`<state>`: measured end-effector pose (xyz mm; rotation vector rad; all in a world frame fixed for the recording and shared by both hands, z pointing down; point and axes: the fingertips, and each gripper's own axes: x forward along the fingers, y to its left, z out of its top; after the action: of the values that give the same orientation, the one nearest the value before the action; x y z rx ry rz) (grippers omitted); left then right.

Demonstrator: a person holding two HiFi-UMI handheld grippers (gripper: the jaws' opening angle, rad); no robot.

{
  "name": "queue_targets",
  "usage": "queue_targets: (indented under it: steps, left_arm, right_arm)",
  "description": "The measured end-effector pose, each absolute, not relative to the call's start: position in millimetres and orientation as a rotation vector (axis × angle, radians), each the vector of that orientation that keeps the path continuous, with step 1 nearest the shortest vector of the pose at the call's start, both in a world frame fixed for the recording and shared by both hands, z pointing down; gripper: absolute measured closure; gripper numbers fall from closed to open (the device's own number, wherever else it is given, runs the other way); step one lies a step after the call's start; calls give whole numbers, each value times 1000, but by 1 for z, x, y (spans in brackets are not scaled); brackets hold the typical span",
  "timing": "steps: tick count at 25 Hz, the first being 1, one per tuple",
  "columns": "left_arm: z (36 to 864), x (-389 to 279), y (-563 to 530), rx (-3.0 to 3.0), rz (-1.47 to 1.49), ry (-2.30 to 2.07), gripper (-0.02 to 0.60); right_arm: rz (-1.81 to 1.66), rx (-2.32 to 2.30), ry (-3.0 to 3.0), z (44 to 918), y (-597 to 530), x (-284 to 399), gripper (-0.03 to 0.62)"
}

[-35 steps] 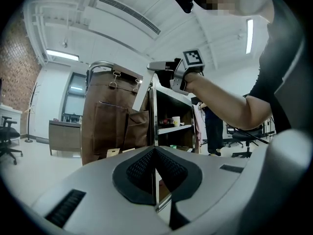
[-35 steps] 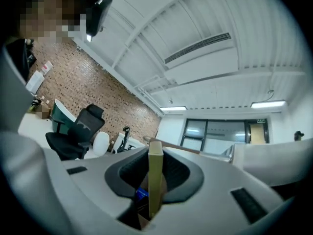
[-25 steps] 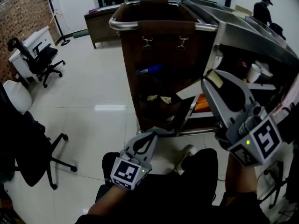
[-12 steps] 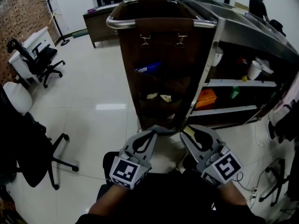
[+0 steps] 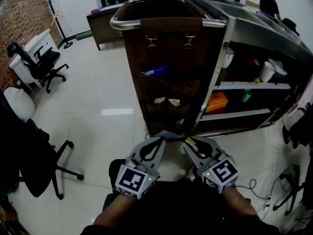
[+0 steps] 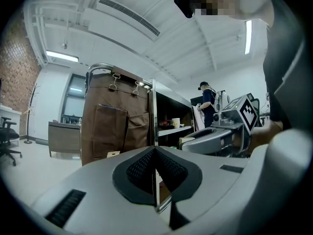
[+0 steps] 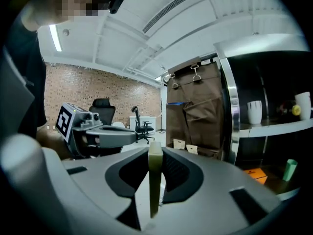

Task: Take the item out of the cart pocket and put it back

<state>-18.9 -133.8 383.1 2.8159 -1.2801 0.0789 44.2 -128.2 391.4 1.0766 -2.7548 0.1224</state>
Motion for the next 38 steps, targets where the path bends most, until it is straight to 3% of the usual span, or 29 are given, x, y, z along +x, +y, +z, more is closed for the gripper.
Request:
queue_targets:
  steps: [38]
  left_arm:
    - [384,-14,-135,2839,90,-1286,581]
  right_arm:
    - [119,1078,-2802,370,-134,50,508]
